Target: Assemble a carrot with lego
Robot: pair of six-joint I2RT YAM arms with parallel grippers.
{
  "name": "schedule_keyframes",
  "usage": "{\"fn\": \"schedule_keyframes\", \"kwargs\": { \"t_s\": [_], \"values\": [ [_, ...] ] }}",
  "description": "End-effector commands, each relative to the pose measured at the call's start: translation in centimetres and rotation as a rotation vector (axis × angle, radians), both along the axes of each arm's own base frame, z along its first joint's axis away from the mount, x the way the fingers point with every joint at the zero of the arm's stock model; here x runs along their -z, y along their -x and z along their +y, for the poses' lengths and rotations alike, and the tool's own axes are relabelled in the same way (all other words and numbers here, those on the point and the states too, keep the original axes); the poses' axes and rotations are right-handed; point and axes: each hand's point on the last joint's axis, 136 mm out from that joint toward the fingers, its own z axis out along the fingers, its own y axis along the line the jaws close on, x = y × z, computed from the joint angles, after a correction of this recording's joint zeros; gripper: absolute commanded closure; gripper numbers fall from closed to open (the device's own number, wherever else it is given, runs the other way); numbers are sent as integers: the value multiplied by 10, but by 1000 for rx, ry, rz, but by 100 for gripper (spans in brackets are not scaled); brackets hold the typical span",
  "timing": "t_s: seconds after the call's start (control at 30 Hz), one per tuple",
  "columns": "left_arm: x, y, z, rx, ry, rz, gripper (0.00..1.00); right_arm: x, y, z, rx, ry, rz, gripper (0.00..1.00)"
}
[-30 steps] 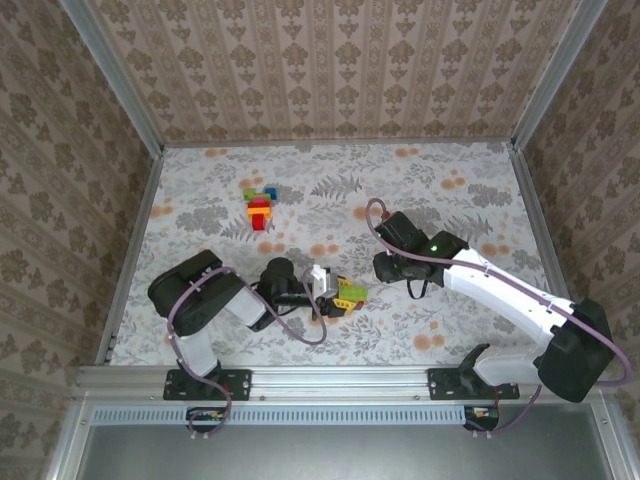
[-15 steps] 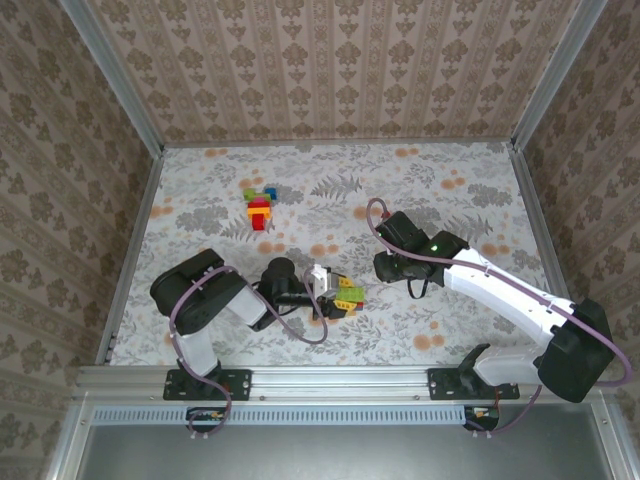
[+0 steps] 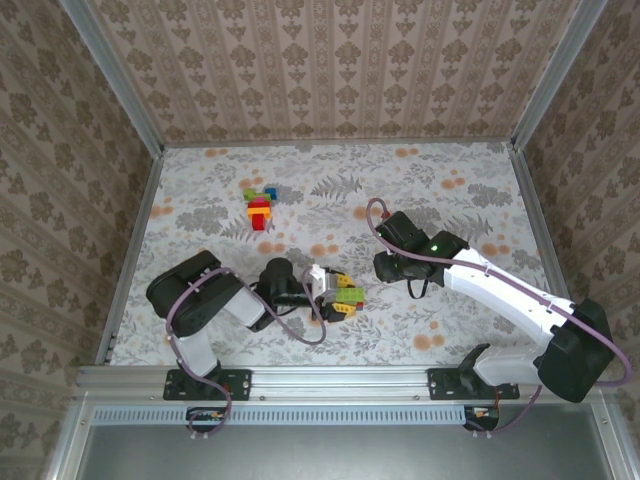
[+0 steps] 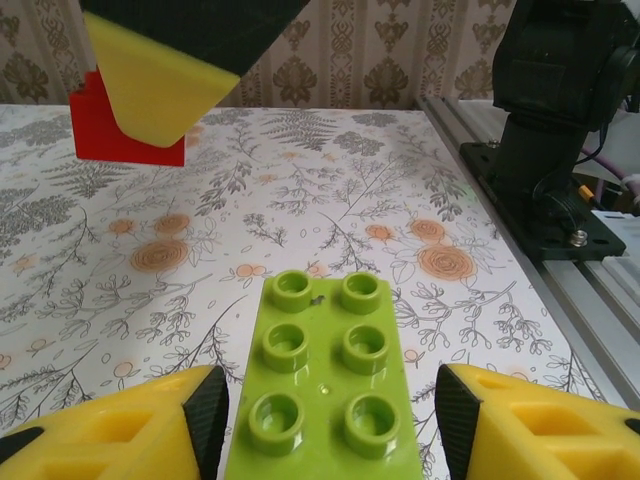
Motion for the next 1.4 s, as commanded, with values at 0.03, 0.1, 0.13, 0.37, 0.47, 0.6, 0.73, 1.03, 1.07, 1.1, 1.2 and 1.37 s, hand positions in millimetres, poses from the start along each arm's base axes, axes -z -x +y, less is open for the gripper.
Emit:
{"fn": "schedule_keyframes", "kwargs": {
  "t_s": [0.03,0.1,0.13,0.37,0.47,0.6,0.73,1.03,1.07,1.1,1.2,1.37],
  "values": [
    [-14,8,4,32,40,-11,40,7,1,-6,11,32,16,67],
    [-15,8,4,34,42,-9,39,9,1,-6,12,35,22,67],
    [-15,8,3,36,42,-6,40,10,1,-5,10,32,24,69],
    [-16,8,2,40,43,2,42,3,4,-5,14,9,17,69],
    [-16,7,2,38,43,2,45,5,10,-3,11,-6,36,69],
    [-14,7,3,36,39,4,47,11,23,1,21,-19,84,69],
    [-14,7,5,36,38,7,51,9,37,3,76,-60,132,71],
    [-9,5,5,48,31,14,59,-17,48,10,178,-196,153,74],
    [-9,5,5,49,30,16,59,-18,48,12,180,-201,156,74],
    [-9,4,5,51,30,17,59,-19,48,14,179,-206,161,74],
    [-8,4,5,58,29,20,60,-20,47,23,167,-204,171,74],
    [-6,3,5,60,27,21,65,-19,46,33,168,-202,180,74]
  ]
}}
